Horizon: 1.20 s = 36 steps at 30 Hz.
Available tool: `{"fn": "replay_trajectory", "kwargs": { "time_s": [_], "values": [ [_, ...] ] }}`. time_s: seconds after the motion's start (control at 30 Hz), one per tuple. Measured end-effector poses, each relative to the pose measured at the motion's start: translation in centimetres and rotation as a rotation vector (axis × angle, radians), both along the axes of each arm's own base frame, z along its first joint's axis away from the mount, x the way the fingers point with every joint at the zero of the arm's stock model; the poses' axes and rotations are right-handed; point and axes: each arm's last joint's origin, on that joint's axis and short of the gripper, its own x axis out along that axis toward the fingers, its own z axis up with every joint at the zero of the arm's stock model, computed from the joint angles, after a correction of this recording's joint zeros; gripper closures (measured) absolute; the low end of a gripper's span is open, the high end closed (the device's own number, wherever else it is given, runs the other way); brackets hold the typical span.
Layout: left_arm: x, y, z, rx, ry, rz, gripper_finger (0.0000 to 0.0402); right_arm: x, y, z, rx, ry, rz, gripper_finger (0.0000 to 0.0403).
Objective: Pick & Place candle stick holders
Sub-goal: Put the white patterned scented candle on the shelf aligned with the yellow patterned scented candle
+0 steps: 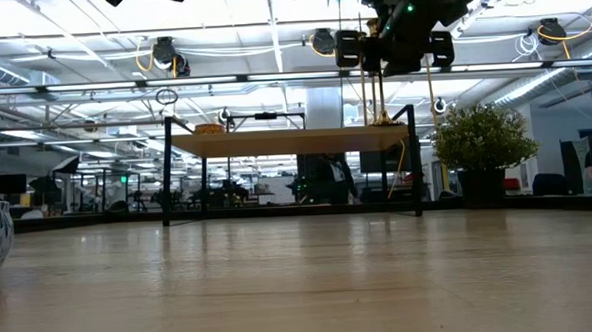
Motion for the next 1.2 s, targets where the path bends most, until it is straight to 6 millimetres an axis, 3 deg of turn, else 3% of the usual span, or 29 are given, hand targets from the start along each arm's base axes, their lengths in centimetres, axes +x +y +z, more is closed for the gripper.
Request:
{"fn": "replay_trajectory", "kwargs": {
  "time_s": [0.17, 0.33, 1.2],
  "values": [
    [0.0, -0.2, 0.1, 0.004, -0.005, -0.014, 0.0321, 0.1, 0.3, 0.0, -0.001, -0.005, 0.007, 0.0236],
    [0.0, -0.3, 0.1, 0.005, -0.004, -0.022, 0.0321, 0.1, 0.9, 0.1, -0.015, -0.007, 0.003, 0.0213],
    [0.0, -1.3, 0.3, -0.004, -0.038, -0.062, 0.0321, 0.0, 4.1, 0.4, -0.083, 0.004, -0.004, 0.0213]
  ]
}}
